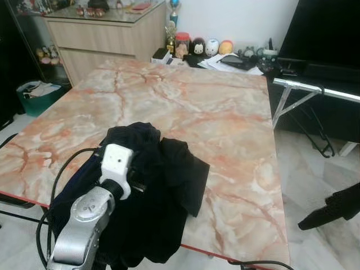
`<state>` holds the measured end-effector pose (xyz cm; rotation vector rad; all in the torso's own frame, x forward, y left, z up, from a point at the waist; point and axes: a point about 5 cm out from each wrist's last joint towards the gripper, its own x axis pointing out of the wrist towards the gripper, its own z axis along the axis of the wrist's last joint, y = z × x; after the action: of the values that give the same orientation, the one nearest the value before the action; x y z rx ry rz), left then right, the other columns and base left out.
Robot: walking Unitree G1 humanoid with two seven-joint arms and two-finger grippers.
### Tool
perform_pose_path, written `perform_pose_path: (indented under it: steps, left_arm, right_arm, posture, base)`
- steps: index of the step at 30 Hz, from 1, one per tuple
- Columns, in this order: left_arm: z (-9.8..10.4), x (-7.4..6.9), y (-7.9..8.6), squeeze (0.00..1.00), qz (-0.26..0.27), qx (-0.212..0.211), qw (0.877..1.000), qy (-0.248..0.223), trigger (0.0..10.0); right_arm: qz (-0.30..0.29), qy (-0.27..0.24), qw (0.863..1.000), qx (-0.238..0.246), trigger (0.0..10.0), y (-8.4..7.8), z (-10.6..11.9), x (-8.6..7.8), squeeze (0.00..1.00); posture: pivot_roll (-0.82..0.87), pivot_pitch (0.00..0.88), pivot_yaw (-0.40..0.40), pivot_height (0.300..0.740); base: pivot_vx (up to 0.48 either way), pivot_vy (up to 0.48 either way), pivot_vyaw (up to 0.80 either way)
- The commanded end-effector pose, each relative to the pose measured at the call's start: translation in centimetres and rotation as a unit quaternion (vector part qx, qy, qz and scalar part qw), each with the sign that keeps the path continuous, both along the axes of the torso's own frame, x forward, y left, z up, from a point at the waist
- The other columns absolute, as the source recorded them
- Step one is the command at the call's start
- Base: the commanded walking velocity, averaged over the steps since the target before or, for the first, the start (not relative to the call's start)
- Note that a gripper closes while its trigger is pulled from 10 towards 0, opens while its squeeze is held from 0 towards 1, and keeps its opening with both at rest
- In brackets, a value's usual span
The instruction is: Hang hanger
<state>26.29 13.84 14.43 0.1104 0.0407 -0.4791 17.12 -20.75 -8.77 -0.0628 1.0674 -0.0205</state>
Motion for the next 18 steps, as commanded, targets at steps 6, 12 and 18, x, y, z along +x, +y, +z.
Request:
perform_pose_path:
  steps: [6,12,18]
  left_arm:
    - [-0.3,-1.0,-0.1,1.0,-0.043,0.02,0.999,0.026,10.0]
    - [0.0,-1.4,0.5,1.0,-0.069,0.031,0.997,0.033,10.0]
    - [0.1,-2.5,1.5,1.0,-0.075,0.03,0.996,0.043,10.0]
  right_arm:
    - [0.006,-0.002,1.0,-0.004,10.0,-0.1,0.1,0.1,0.0]
    - [0.004,-0.003,1.0,-0.003,10.0,-0.1,0.1,0.1,0.0]
    - [0.003,-0.004,1.0,-0.004,10.0,-0.3,0.2,0.3,0.0]
  posture:
    - [0.12,0.0,-0.025,0.74]
    - [0.12,0.0,-0.03,0.74]
    - [0.14,0.0,-0.044,0.74]
  base:
    - [0.0,0.0,0.0]
    - [0.0,0.0,0.0]
    - [0.0,0.0,0.0]
